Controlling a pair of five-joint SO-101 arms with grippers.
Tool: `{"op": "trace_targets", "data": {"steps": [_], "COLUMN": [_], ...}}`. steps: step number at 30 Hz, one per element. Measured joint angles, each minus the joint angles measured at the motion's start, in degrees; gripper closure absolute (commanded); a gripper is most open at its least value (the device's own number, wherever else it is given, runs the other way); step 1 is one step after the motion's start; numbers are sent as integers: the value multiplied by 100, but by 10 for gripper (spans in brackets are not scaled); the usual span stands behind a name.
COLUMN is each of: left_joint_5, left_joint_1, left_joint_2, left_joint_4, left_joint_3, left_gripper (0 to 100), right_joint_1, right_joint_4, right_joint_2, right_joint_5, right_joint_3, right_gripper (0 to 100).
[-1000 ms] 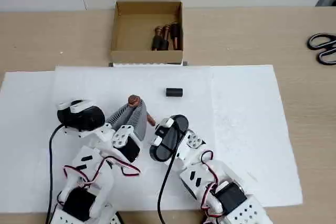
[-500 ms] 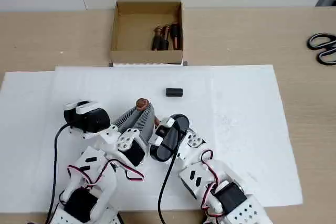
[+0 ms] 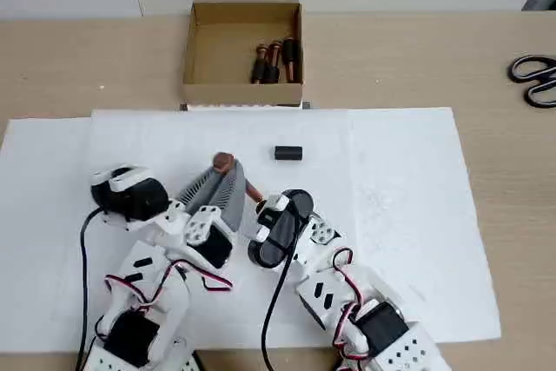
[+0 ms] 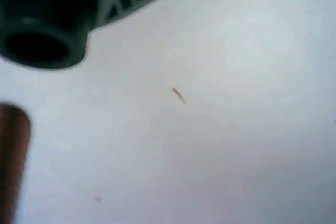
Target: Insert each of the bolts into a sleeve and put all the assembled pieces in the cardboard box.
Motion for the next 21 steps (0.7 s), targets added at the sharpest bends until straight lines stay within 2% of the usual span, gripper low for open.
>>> {"op": "trace_targets", "data": {"steps": [21], "left_joint_5": [26], "left_joint_1": [193], "left_joint_2": [0], "left_joint_4": [-44], "left_joint_3": [202], "left_gripper": [994], "right_joint_1": [-105], "right_joint_4": [-18], "right_joint_2": [0], "right_joint_5": [0], "right_joint_3": [-132], "right_gripper": [995]}}
